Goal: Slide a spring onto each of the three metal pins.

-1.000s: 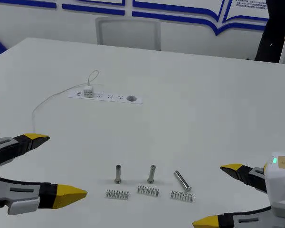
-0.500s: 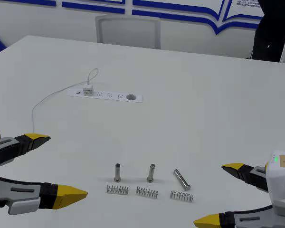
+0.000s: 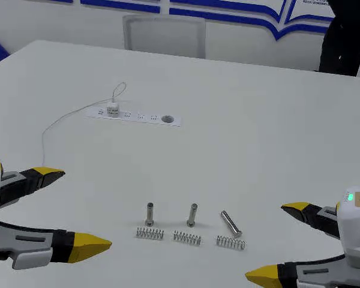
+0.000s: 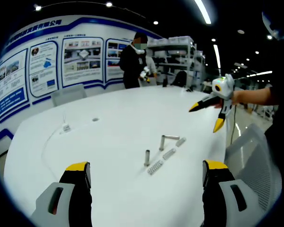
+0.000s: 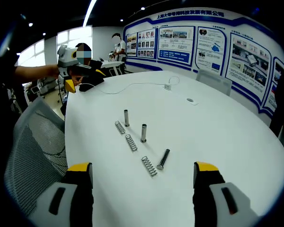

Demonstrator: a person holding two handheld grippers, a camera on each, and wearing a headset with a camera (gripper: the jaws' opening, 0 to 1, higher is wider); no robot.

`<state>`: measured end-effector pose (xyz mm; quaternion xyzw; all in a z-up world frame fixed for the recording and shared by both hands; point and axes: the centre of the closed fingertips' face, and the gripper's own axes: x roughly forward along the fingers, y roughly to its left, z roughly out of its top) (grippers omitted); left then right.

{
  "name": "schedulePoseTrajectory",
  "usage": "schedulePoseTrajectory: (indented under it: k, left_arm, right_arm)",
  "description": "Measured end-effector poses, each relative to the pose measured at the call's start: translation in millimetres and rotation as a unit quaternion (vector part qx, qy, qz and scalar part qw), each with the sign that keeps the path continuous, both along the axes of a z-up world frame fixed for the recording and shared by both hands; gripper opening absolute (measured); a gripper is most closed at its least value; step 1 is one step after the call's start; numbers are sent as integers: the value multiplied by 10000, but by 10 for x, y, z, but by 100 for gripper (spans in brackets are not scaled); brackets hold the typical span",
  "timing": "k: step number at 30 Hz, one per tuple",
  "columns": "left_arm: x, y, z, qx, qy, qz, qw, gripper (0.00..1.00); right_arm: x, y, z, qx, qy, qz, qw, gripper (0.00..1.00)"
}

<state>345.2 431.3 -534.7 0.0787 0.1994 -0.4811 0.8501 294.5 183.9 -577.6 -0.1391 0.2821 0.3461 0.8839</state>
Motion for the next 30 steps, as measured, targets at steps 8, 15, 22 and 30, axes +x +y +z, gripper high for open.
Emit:
schedulePoseTrajectory:
  k: [8, 15, 22, 30]
  left_arm:
    - [7, 23, -32, -2, 33, 35, 10000, 100]
    - [16, 22, -56, -18, 63, 39, 10000, 100]
    - [19, 2, -94, -32, 112, 40, 9999, 100]
    - [12, -8, -135, -6, 136, 51, 9999, 100]
  right_arm:
    - [11, 24, -39, -21, 55, 26, 10000, 86]
    - [65, 11, -38, -27, 36, 2, 10000, 85]
    - [192, -15, -19, 45, -25, -143, 9999, 81]
    - [265, -1, -82, -56, -4, -130, 9999, 76]
